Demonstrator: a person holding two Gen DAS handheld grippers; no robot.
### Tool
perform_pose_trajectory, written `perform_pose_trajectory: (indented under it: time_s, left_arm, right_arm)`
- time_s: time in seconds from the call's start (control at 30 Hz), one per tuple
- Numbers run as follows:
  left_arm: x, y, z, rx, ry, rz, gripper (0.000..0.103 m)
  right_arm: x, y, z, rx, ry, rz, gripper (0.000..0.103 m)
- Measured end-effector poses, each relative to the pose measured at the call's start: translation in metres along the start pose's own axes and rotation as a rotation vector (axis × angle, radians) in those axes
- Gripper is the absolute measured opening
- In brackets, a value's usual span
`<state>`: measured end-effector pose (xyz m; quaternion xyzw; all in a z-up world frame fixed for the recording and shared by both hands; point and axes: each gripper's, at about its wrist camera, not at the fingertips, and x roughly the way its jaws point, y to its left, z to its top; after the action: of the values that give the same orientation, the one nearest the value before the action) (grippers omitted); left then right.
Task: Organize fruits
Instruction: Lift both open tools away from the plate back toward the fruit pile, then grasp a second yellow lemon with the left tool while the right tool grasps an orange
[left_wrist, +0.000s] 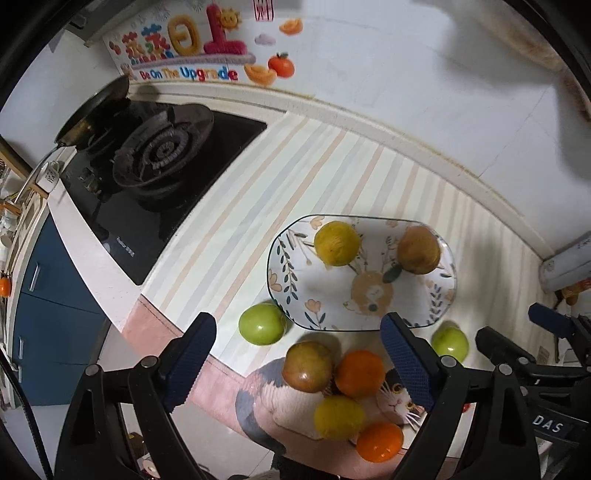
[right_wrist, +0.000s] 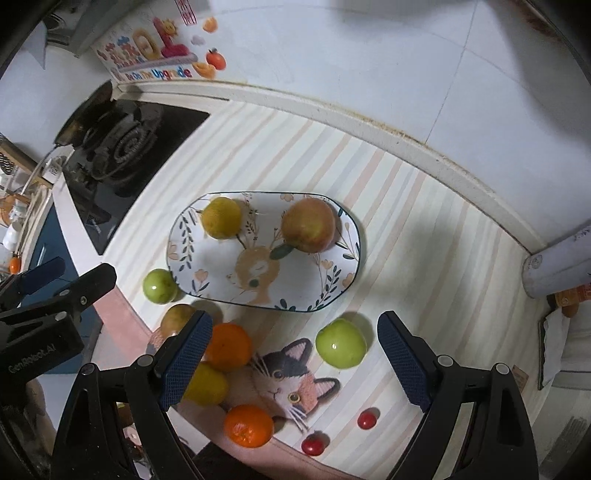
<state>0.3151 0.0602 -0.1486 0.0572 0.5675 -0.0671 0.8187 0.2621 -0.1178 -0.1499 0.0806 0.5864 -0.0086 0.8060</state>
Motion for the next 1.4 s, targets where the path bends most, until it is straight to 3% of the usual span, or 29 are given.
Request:
perform_pose_trajectory:
  time_s: [0.17, 0.3, 0.57, 0.73, 0.83, 0.9, 0.93, 1.0, 1.27, 1.4]
  left_arm:
    - [-0.027, -0.001, -0.012, -0.007, -0.038, -0.020, 0.091]
    - [-0.033, 0.001, -0.027, -0.020, -0.036, -0.027, 0.091]
    - [0.016, 0.010, -0.073, 0.002, 0.107, 0.043, 0.096]
    - [0.051, 0.019, -0.099, 0.004, 0.201, 0.084, 0.096]
    - [0.063, 0.021, -0.110, 0.001, 0.237, 0.086, 0.096]
    - [0.068, 0.021, -0.115, 0.002, 0.253, 0.071, 0.096]
    - [0.071, 0.019, -0.117, 0.004, 0.262, 0.069, 0.096]
    - [0.076, 0.016, -0.119, 0.014, 0.269, 0.059, 0.096]
    - [0.092, -0.008, -0.115, 0.067, 0.295, 0.005, 0.096]
    - [0.109, -0.022, -0.115, 0.072, 0.354, -0.090, 0.096]
  right_arm:
    - [-0.023, -0.002, -0.016, 0.011, -0.025, 0.033, 0.093]
    - [-0.014, -0.005, -0.041, 0.028, 0.040, 0.074, 0.093]
    - [0.083, -0.003, -0.109, 0.090, 0.344, 0.203, 0.093]
    - [0.131, 0.014, -0.141, 0.079, 0.459, 0.219, 0.093]
    - [0.145, 0.025, -0.151, 0.060, 0.471, 0.210, 0.092]
    - [0.151, 0.033, -0.155, 0.037, 0.459, 0.206, 0.083]
    - [0.153, 0.035, -0.156, 0.029, 0.450, 0.208, 0.074]
    - [0.151, 0.037, -0.159, 0.010, 0.419, 0.184, 0.068]
    - [0.132, -0.001, -0.154, 0.068, 0.367, 0.131, 0.068]
    - [0.131, -0.012, -0.149, 0.065, 0.357, 0.101, 0.068]
